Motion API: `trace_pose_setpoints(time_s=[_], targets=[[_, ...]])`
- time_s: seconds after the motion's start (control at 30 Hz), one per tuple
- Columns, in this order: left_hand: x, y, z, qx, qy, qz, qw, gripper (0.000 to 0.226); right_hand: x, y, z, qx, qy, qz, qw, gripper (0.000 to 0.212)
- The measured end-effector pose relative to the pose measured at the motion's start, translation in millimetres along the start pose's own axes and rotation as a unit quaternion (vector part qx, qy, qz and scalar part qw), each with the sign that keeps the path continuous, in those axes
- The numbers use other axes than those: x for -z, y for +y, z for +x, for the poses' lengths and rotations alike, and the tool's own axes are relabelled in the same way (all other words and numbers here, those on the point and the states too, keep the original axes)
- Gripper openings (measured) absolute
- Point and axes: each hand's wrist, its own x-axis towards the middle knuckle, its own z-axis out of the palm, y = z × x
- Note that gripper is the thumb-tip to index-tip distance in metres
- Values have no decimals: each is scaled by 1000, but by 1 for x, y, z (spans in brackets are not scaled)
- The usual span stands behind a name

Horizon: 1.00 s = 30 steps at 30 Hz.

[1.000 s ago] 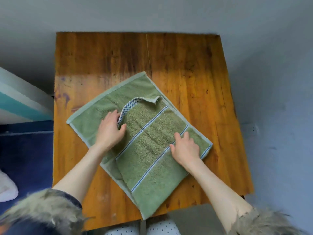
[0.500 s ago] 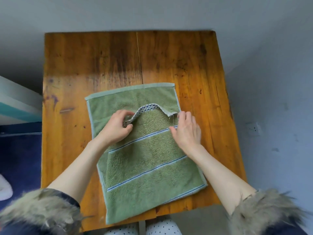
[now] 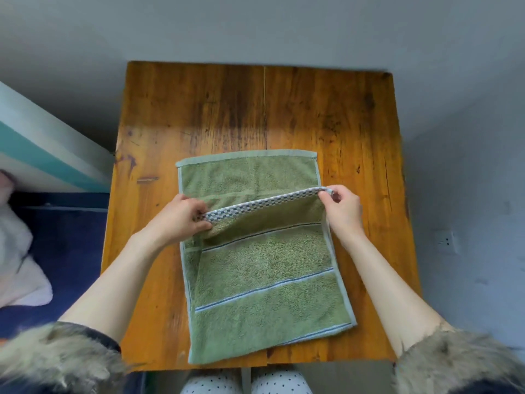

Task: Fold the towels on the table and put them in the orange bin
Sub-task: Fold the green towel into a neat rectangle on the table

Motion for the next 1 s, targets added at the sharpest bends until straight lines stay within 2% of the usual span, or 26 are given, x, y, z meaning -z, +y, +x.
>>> trace_pose_setpoints(time_s=[0.2, 0.27, 0.4, 0.47, 0.67, 0.73, 0.87, 1.0], targets=[[24, -3, -22, -19, -17, 73, 997, 24, 27, -14, -18, 28, 6, 22, 999, 6], [34, -3, -29, -33, -11, 40, 999, 20, 34, -16, -22, 28, -2, 33, 999, 8], [48, 4, -50, -64, 48, -122, 989, 17, 44, -16, -31, 20, 6, 53, 998, 11], [48, 5, -56, -62, 68, -133, 987, 12, 48, -17, -35, 12, 16, 61, 998, 11], [39, -8, -67, -9, 58, -122, 991, 12, 53, -25, -42, 2, 27, 75, 997, 5], [42, -11, -71, 8, 68, -151, 986, 8, 55, -28, -44, 5, 23, 83, 996, 5], [57, -19, -82, 15, 116, -274, 955, 12, 60, -38, -50, 31, -6, 112, 993, 6], [68, -14, -80, 27, 205, -422, 883, 15, 62, -51, -42, 32, 2, 162, 986, 7]])
